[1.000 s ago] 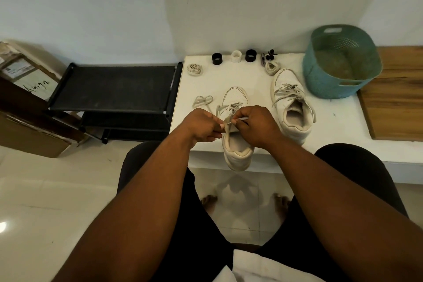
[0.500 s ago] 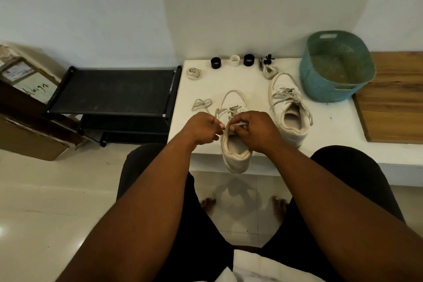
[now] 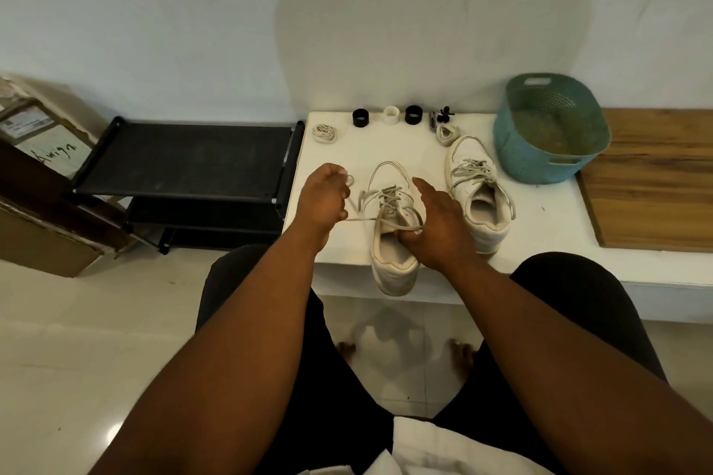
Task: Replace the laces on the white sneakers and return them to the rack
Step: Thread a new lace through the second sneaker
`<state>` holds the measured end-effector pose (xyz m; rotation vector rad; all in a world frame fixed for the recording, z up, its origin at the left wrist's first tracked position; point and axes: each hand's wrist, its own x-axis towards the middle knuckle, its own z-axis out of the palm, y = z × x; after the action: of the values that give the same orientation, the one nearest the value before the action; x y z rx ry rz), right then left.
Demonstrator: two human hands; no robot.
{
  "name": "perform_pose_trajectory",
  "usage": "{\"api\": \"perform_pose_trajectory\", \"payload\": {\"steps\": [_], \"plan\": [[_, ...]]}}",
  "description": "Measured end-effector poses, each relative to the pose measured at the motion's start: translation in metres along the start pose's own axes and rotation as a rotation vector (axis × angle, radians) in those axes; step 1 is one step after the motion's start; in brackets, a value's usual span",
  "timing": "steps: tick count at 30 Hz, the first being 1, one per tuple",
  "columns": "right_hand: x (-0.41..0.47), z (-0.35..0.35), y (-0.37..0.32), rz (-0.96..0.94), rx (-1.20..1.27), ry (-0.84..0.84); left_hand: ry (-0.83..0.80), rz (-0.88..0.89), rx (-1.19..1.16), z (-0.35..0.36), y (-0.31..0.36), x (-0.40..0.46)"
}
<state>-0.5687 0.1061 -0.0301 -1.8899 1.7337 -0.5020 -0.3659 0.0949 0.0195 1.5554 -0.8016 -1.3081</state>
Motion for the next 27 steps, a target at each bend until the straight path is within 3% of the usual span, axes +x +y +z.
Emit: {"api": "perform_pose_trajectory", "payload": {"steps": [2, 5, 7, 12, 16, 22, 27], "plan": [[-0.002, -0.001, -0.002, -0.004, -0.001, 0.021, -0.055, 0.141, 0.458, 0.0, -0.005, 0.0], [-0.004, -0.003, -0.004, -0.006, -0.005, 0.034, -0.259, 0.105, 1.038, 0.001, -0.009, -0.001], [-0.005, -0.003, -0.002, 0.011, -0.002, 0.034, -0.316, 0.051, 1.11, 0.002, -0.008, -0.003], [-0.003, 0.0, 0.001, 0.066, 0.013, 0.01, -0.188, 0.014, 0.294, 0.002, -0.004, -0.008], [-0.002, 0.001, 0.0, 0.064, 0.002, 0.017, -0.225, -0.132, -0.526, -0.003, 0.007, -0.008], [-0.001, 0.003, 0.003, 0.067, -0.016, 0.001, -0.079, 0.069, -0.866, -0.021, 0.026, -0.01], [-0.001, 0.002, 0.001, 0.056, -0.037, -0.012, -0.081, 0.153, -0.879, -0.037, 0.037, -0.014]]}}
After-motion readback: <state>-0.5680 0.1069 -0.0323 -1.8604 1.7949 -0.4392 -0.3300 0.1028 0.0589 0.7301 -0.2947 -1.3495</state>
